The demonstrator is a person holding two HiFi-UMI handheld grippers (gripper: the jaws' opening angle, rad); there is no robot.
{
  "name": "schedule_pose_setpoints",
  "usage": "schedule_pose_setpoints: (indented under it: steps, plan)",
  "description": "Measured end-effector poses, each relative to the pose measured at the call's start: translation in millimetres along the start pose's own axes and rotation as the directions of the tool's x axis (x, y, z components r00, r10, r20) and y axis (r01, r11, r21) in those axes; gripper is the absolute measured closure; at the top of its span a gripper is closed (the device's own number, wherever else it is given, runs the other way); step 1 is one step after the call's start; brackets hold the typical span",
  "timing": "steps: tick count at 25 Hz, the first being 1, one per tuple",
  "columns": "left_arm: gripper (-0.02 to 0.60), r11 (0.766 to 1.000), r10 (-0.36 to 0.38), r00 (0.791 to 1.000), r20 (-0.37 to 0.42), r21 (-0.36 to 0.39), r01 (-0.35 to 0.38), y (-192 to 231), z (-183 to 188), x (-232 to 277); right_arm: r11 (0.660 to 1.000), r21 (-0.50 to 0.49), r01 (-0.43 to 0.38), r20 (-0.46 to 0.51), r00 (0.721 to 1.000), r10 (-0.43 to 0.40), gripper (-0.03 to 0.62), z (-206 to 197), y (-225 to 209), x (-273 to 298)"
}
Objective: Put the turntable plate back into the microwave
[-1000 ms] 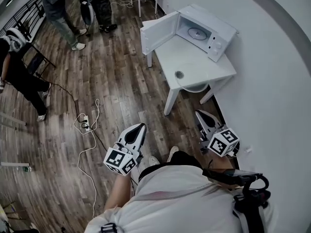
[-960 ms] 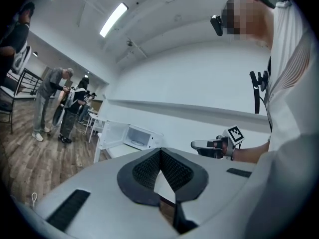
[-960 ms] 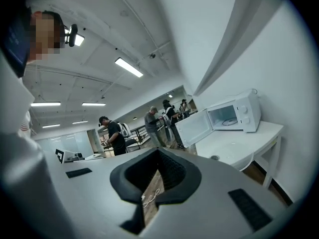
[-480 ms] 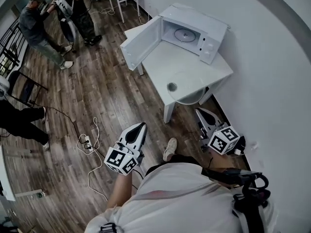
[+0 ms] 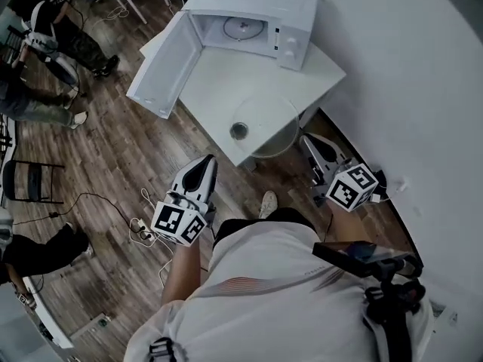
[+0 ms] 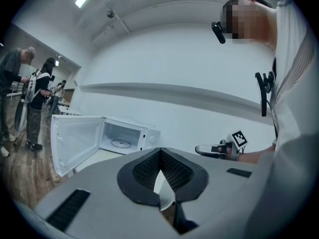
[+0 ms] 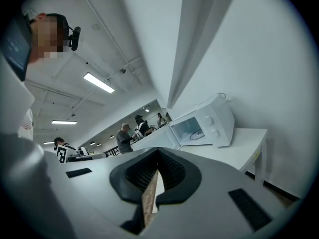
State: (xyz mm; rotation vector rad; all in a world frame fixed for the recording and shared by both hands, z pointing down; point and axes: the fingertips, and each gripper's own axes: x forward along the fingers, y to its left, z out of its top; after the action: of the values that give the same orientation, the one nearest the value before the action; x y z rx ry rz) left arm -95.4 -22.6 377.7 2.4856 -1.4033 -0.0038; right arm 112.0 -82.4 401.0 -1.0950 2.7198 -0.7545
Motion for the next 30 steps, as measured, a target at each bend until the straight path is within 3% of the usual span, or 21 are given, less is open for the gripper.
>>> schedule_pose_setpoints:
  steps: [5,11,15,21,26,30]
  plan:
    - [0.572,0.997,-0.075,0.997,-0.029,0.011,0.075,1.7,2.5,32.4,0.998,0.04,0.049,0.031,0.998,-0.05,0.594,5.2,-18.8,-3.0]
    - [0.572,0.985,-0.169,0.985,-0.045,0.026,0.17,12.3,12.0,54.3,0.994,0.011,0.108,0.067,0.992,-0.108,0.594,14.7,-15.7,1.4]
    - [0.572,0.976,-0.214,0.974,-0.079,0.019,0.216,24.5,5.2,62.0,0.972,0.145,0.187,0.076,0.977,-0.199,0.594,-6.9,-40.5,-4.0]
    - [0.572,0.975,-0.22,0.966,-0.137,-0.023,0.219,40.2,-16.8,64.1,0.874,0.415,0.251,0.068,0.95,-0.305,0.58,-62.3,-101.3,-23.6]
    - [0.572,0.975,-0.22,0.969,-0.109,0.01,0.222,44.1,-22.9,60.4,0.802,0.564,0.195,0.064,0.959,-0.278,0.479,-116.5,-137.7,-13.5]
    - [0.572,0.979,-0.198,0.971,-0.136,0.015,0.202,48.4,-38.7,60.8,0.712,0.673,0.199,0.02,0.958,-0.286,0.442,-165.0,-166.0,-4.3]
